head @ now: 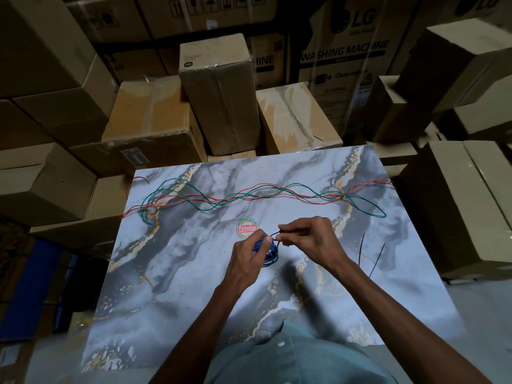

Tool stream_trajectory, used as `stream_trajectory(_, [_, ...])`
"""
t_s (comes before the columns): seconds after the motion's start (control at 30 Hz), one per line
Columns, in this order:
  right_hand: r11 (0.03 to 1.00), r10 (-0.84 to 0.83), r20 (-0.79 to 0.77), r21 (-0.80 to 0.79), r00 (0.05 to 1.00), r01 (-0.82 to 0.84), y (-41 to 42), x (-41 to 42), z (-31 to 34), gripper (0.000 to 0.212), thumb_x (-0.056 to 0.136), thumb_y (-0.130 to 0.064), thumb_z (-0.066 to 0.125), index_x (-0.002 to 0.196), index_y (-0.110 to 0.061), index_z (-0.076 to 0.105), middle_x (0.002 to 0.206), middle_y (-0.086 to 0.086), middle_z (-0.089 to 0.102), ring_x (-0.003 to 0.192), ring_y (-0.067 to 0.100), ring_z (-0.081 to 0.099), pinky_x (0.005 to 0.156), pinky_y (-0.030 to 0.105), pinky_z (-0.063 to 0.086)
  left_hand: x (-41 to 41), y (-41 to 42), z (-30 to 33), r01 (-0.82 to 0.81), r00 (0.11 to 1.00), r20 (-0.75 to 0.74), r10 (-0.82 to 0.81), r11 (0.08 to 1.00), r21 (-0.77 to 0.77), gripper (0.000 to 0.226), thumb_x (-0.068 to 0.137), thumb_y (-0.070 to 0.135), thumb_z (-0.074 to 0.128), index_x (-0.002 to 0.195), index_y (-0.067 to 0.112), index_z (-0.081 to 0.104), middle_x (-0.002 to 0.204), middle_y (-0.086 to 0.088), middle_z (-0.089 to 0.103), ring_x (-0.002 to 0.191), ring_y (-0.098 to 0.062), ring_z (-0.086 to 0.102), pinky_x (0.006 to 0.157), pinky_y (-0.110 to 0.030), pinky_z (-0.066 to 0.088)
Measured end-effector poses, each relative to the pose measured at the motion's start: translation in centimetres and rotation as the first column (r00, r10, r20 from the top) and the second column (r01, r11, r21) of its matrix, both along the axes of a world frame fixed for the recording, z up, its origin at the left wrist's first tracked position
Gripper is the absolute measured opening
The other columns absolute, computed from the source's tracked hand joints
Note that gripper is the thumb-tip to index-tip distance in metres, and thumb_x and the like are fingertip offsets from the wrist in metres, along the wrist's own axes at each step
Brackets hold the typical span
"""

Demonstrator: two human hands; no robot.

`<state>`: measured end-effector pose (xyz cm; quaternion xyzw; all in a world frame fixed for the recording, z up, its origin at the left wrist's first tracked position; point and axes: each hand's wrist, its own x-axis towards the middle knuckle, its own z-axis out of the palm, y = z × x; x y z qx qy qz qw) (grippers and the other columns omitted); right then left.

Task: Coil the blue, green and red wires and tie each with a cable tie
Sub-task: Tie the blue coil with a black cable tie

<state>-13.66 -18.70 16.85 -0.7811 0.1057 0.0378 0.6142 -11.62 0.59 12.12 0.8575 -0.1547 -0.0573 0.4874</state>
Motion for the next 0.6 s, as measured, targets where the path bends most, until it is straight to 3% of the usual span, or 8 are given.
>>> stream_trajectory(0.17, [0.996, -0.006, -0.025, 0.084, 1.000, 0.008, 0.1, 0.1, 0.0, 0.023, 0.069, -0.007, 0.093, 0.089, -0.002, 0.081, 0.076, 0.012, 0.078, 0.073, 0.027, 0.078, 0.079, 0.041, 0.064, -0.2, -0.1, -0.1, 0.004, 1.000, -0.010, -0.004, 1.000, -0.006, 0.029, 0.099, 0.045, 0.045, 0.091, 0.022, 0.060, 0.079, 0.004, 0.067, 0.072, -0.018, 0.061, 0.066, -0.033, 0.050])
stream_trajectory(0.3, [0.998, -0.011, -0.004, 0.060, 1.000, 0.011, 0.1, 0.1, -0.2, 0.016, 0.072, -0.006, 0.092, 0.084, -0.004, 0.081, 0.072, 0.011, 0.076, 0.069, 0.028, 0.076, 0.075, 0.041, 0.064, -0.3, 0.0, -0.2, 0.022, 1.000, -0.005, -0.022, 1.000, 0.005, 0.029, 0.099, 0.043, 0.045, 0.089, 0.020, 0.058, 0.077, 0.004, 0.065, 0.070, -0.016, 0.058, 0.063, -0.025, 0.047])
stream_trajectory(0.4, [1.000, -0.029, 0.040, -0.007, 0.999, 0.030, 0.7, 0.0, -0.7, 0.008, 0.080, -0.006, 0.086, 0.086, -0.004, 0.081, 0.070, 0.005, 0.077, 0.065, 0.020, 0.074, 0.072, 0.037, 0.063, -0.4, -0.2, -0.3, 0.019, 1.000, -0.019, -0.020, 1.000, -0.014, 0.032, 0.099, 0.047, 0.044, 0.088, 0.020, 0.058, 0.077, 0.000, 0.064, 0.070, -0.020, 0.058, 0.064, -0.033, 0.050])
stream_trajectory(0.6, [0.995, 0.010, -0.023, 0.104, 1.000, -0.008, 1.0, -0.1, -0.4, 0.036, 0.071, -0.014, 0.094, 0.104, -0.011, 0.081, 0.087, 0.004, 0.080, 0.083, 0.017, 0.079, 0.084, 0.028, 0.062, -0.1, 0.3, -0.5, -0.020, 0.999, -0.044, 0.019, 1.000, -0.016, 0.031, 0.099, 0.046, 0.043, 0.090, 0.022, 0.059, 0.078, 0.001, 0.066, 0.071, -0.022, 0.061, 0.067, -0.040, 0.051])
